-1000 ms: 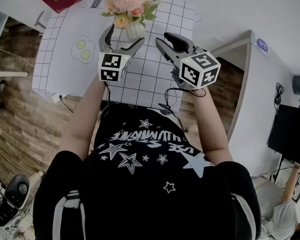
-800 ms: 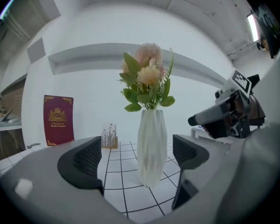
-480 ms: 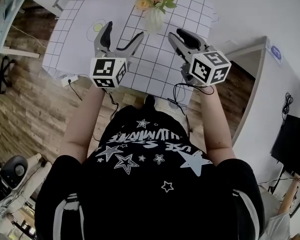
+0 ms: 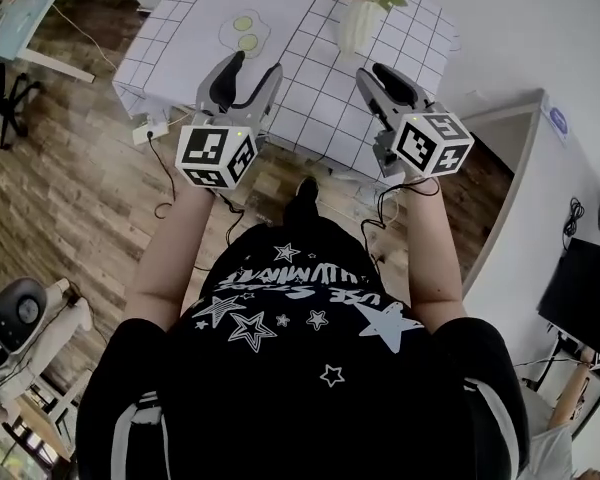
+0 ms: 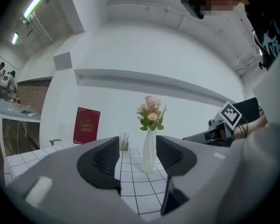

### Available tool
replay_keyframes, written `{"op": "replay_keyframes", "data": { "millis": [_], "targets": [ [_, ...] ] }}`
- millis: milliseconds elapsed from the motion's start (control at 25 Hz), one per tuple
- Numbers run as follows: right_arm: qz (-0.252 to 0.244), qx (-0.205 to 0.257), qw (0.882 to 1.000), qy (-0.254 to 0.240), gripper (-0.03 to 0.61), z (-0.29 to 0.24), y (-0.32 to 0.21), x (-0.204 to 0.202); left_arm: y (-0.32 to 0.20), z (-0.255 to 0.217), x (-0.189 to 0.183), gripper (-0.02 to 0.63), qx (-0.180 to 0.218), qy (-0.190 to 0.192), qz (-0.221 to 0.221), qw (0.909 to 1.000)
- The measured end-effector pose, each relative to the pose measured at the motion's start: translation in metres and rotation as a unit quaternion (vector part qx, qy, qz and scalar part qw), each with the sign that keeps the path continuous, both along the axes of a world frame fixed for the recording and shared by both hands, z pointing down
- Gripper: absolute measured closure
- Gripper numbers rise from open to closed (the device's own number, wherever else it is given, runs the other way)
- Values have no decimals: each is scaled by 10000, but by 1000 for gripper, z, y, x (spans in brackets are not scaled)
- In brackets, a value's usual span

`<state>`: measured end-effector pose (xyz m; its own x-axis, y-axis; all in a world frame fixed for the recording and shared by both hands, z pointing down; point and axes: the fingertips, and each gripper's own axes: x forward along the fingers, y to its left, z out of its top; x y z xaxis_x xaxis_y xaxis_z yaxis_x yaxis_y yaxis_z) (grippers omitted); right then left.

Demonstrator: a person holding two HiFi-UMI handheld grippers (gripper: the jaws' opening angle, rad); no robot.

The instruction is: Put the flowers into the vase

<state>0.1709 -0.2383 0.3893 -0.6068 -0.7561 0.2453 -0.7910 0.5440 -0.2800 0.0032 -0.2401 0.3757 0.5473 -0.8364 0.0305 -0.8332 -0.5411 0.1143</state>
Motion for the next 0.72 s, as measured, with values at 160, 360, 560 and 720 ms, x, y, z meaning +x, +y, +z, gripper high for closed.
{"op": "replay_keyframes", "data": {
  "millis": [160,360,560,720],
  "targets": [
    [-74,80,9999,-38,423,-11,28,-24,37,-9,-26,416,55,173,-107,9998],
    [-85,79,9999,-69,426,-16,79,-49,88,-7,-50,514,-31,163,-107,9998],
    [-92,36,10000,-6,428,-16,142,-69,136,-8,-72,587,-193,238,-92,9995],
    [47,9,10000,42,437,-17,184,-72,167,-4,-77,604,-361,256,11,9990]
  ]
}}
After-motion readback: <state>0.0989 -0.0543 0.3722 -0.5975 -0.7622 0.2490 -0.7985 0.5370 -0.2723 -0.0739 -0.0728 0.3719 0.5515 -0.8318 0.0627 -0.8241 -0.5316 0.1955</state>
